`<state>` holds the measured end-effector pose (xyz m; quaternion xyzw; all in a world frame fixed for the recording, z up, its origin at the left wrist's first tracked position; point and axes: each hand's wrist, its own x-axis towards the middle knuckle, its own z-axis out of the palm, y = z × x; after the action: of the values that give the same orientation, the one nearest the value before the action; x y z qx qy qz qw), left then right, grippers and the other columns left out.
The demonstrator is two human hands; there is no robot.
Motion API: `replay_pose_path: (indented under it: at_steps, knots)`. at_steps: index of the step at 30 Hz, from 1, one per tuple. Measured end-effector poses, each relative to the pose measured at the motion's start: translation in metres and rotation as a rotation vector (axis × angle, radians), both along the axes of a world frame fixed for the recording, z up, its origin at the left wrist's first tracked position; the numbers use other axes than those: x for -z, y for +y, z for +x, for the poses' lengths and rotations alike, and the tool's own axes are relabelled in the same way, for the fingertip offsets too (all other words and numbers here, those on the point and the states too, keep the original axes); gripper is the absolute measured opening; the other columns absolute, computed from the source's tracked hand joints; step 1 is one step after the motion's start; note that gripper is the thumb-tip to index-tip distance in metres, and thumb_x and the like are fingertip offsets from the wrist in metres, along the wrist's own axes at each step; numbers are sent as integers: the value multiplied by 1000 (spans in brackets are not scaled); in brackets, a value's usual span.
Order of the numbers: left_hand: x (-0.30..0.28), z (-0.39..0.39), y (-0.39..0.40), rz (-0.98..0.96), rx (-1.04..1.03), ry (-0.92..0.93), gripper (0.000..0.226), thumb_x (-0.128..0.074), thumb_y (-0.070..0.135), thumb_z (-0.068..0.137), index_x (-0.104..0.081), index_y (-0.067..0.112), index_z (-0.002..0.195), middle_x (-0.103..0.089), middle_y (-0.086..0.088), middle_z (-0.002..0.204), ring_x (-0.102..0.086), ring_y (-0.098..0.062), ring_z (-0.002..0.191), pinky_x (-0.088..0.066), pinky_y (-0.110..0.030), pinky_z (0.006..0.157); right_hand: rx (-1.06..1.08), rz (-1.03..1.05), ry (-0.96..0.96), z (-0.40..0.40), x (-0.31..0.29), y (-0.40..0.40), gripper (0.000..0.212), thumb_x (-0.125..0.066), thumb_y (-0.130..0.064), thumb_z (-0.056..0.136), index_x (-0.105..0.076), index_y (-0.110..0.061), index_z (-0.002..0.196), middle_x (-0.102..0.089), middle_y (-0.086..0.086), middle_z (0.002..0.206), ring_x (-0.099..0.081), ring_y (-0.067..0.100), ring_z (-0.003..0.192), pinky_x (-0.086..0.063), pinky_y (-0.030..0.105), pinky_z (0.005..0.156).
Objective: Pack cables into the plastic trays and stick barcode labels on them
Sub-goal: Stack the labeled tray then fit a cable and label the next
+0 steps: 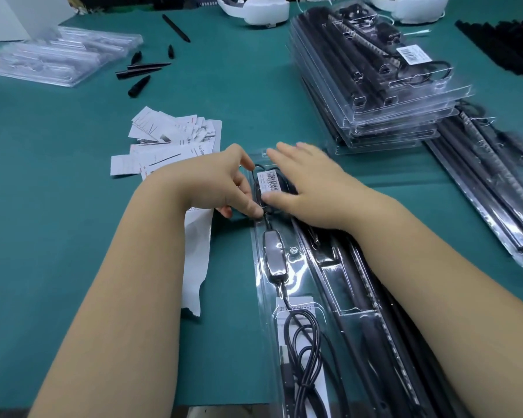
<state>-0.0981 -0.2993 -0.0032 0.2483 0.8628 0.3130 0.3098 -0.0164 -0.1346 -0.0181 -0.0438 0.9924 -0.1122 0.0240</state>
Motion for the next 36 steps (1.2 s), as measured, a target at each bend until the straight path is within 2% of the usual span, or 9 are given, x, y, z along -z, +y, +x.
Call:
replay_pose_path:
  at_steps: [2,5,18,20,22,23,25,28,36]
  knots:
    - [-1,1,0,-1,1,3,72,-82,22,65,-37,21,121,-68,9,67,-59,-7,55,-46,-18,54,-45,85,-113,-1,3,0,80,-15,-66,86,-3,-22,152,6,0,160,12,20,146,5,40,117]
    - [-1,2,0,-2,-1,5,70,-79,20,67,-37,20,123,-67,10,67,-58,-5,54,-46,-16,52,-60,130,-157,1,3,-1,100,0,-74,69,7,-16,151,13,2,159,19,20,144,10,40,115]
    - [-2,2,2,-9,-13,7,72,-84,22,66,-39,22,122,-66,9,67,-60,-15,62,-47,-26,61,-202,122,-280,28,-15,-15,101,-7,-74,71,11,-13,149,19,1,157,21,11,142,10,34,116]
    - [-2,2,2,-16,-10,12,71,-84,22,67,-39,22,122,-67,10,67,-60,-14,62,-47,-25,60,-206,76,-283,33,-21,-16,102,-10,-75,70,0,-14,151,11,0,159,15,10,144,5,35,117]
    - [-2,2,2,-19,-6,12,70,-83,20,68,-38,22,121,-67,9,68,-60,-14,62,-47,-26,61,-185,0,-255,34,-28,-16,99,-12,-76,69,-32,-16,145,-17,2,158,-9,12,145,-14,37,118]
    - [-2,2,1,-19,-7,11,68,-82,18,70,-38,22,121,-67,9,68,-60,-14,62,-47,-26,62,-168,-30,-220,34,-31,-16,92,-14,-77,69,-51,-19,131,-40,3,148,-31,14,138,-30,38,111]
    - [-2,1,1,-18,-11,12,64,-78,11,73,-38,21,122,-67,9,68,-61,-14,61,-47,-25,61,-140,-95,-96,34,-35,-17,74,-22,-74,72,-68,-22,95,-69,-1,96,-62,11,92,-50,36,80]
    - [-2,2,1,-26,-6,23,65,-80,16,69,-38,22,118,-68,10,67,-61,-9,56,-47,-20,56,-67,-267,76,32,-37,-14,54,-43,-59,83,-62,-11,66,-52,0,52,-47,14,52,-41,33,55]
    - [-4,4,2,-45,-30,24,72,-84,26,61,-39,24,117,-68,10,67,-61,-11,54,-47,-24,59,238,-253,105,27,-37,12,51,-51,-53,86,-66,-6,74,-67,10,68,-64,26,67,-54,35,64]
